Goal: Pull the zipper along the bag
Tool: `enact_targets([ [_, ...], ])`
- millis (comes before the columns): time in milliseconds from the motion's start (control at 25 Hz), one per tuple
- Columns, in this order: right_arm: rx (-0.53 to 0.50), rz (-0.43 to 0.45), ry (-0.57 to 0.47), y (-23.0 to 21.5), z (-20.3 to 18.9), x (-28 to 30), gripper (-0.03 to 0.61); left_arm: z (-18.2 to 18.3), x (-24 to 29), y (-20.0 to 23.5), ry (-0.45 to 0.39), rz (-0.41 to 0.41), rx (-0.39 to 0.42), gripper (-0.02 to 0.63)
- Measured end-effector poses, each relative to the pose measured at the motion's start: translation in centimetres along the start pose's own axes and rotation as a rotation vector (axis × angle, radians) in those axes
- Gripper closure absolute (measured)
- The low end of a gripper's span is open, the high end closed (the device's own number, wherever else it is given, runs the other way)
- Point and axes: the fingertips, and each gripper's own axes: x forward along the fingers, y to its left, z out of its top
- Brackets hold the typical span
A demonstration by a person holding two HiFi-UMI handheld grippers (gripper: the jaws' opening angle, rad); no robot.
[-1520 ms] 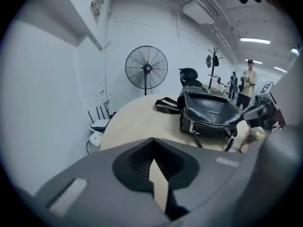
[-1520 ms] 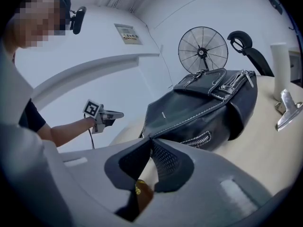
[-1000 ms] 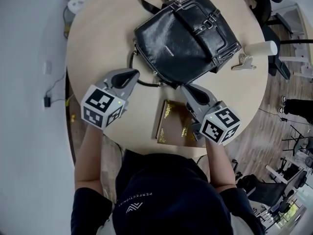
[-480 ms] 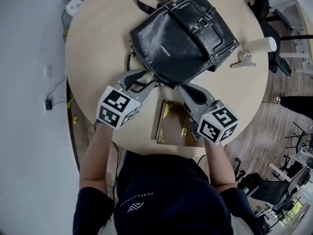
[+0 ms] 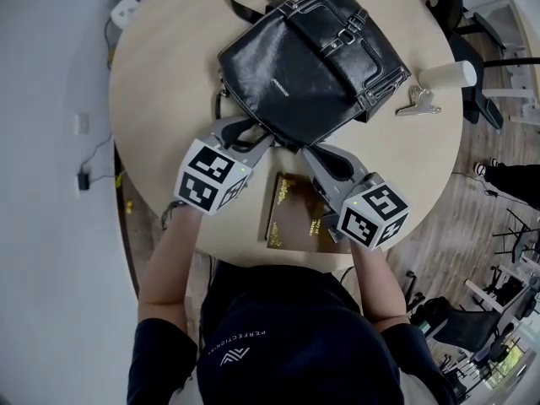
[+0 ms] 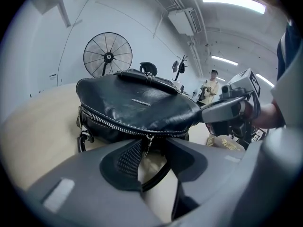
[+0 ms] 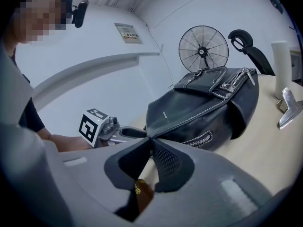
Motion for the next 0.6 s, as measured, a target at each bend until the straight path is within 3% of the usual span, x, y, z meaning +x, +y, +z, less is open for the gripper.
enact_targets([
  [600, -0.01, 0.006, 0.006, -0.02, 0.09, -0.04, 0.554, -0.42, -0.51, 0.3, 0.05, -0.024, 0.016, 0.569],
])
